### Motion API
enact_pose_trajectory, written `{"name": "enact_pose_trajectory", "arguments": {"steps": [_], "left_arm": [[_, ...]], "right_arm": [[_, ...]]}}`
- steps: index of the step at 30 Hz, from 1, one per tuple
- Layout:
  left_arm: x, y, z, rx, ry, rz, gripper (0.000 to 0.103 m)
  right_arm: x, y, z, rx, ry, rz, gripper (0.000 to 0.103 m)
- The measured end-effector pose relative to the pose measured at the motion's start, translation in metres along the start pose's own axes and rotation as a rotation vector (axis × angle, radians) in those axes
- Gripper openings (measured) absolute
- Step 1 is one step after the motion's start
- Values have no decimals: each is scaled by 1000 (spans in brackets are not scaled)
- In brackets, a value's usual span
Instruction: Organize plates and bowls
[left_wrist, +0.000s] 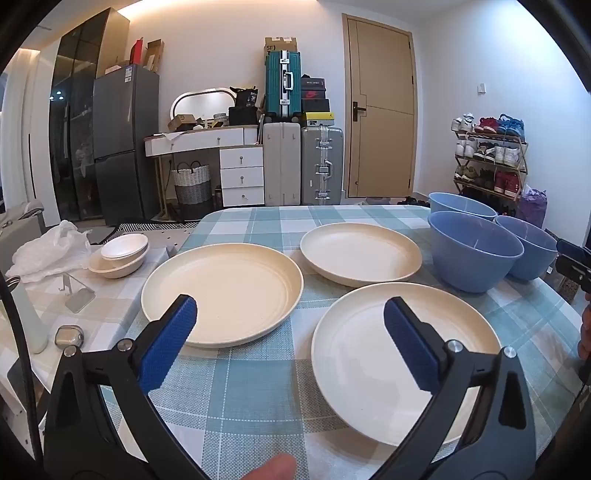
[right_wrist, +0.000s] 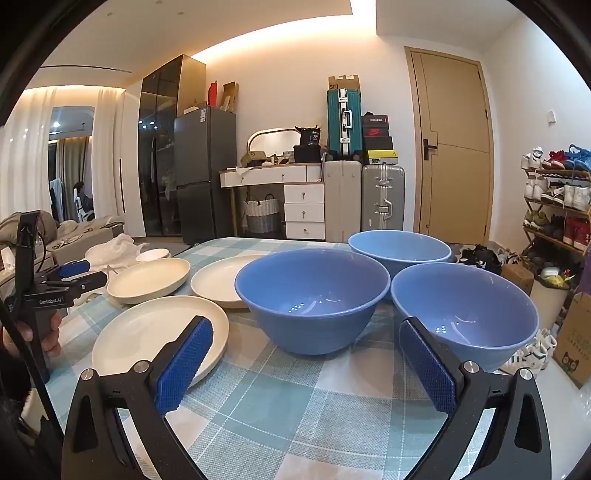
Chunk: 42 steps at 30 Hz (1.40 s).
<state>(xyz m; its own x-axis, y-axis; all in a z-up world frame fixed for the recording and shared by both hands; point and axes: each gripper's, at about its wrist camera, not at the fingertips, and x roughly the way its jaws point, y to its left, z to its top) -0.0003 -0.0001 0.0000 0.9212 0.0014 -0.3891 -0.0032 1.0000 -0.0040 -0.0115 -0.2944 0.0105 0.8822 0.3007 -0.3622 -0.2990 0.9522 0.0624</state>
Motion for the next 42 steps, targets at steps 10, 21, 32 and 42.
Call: {"name": "enact_pose_trajectory", "arguments": {"steps": [10, 21, 32, 42], "left_arm": [[1, -1, 0, 7, 7, -5, 101], [1, -3, 1, 6, 9, -6, 101], [1, -3, 1, 7, 8, -9, 101], [2, -5, 0, 5, 7, -12, 101]], "right_arm": [[1, -2, 0, 20, 22, 10, 103], [1, -3, 1, 21, 25, 8, 103], [3, 1, 4, 17, 23, 8, 103], [4, 2, 4, 15, 25, 8, 103]]}}
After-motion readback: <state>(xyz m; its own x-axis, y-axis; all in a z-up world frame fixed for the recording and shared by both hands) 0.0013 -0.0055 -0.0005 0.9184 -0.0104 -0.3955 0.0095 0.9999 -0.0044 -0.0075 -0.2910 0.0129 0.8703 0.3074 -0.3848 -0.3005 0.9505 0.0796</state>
